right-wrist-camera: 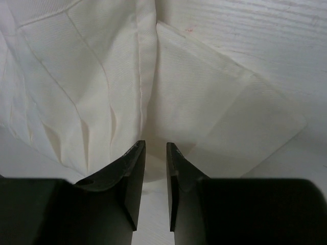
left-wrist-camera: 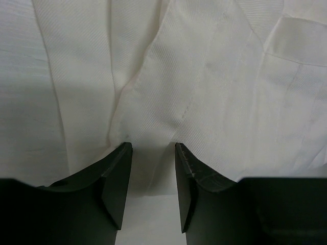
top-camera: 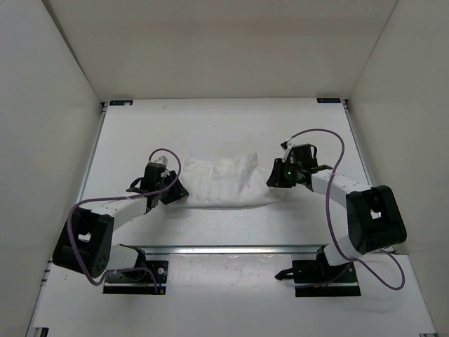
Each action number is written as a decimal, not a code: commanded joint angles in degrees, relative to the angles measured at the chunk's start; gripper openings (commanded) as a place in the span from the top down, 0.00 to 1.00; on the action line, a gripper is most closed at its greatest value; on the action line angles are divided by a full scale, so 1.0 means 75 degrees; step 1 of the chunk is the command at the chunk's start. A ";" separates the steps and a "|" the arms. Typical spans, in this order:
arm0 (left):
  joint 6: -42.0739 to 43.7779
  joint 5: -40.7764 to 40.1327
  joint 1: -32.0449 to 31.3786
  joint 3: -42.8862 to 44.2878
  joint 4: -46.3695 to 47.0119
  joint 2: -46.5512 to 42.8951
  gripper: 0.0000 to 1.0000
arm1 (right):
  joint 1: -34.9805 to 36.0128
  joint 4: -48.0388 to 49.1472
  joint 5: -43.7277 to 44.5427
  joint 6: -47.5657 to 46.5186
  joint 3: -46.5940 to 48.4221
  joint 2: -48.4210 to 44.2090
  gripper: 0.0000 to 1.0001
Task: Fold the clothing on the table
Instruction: Fold the skirt
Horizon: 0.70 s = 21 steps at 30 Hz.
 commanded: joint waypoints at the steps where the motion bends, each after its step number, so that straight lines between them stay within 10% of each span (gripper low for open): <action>1: 0.0065 -0.0175 -0.0092 -0.0075 0.0136 0.0273 0.50 | 0.0251 -0.0091 -0.0046 -0.0243 0.0123 0.0292 0.76; 4: 0.0019 -0.0187 -0.0174 -0.0075 0.0183 0.0380 0.50 | 0.0450 -0.0139 -0.0104 -0.0279 -0.0005 0.0246 0.73; 7: 0.0019 -0.0222 -0.0186 -0.0075 0.0207 0.0438 0.51 | 0.0509 -0.0313 -0.0210 -0.0197 -0.0170 0.0071 1.00; 21: -0.0039 -0.0374 -0.0186 -0.0122 0.0137 0.0298 0.53 | -0.0076 -0.2752 0.0634 0.0342 -0.0861 -0.2166 0.94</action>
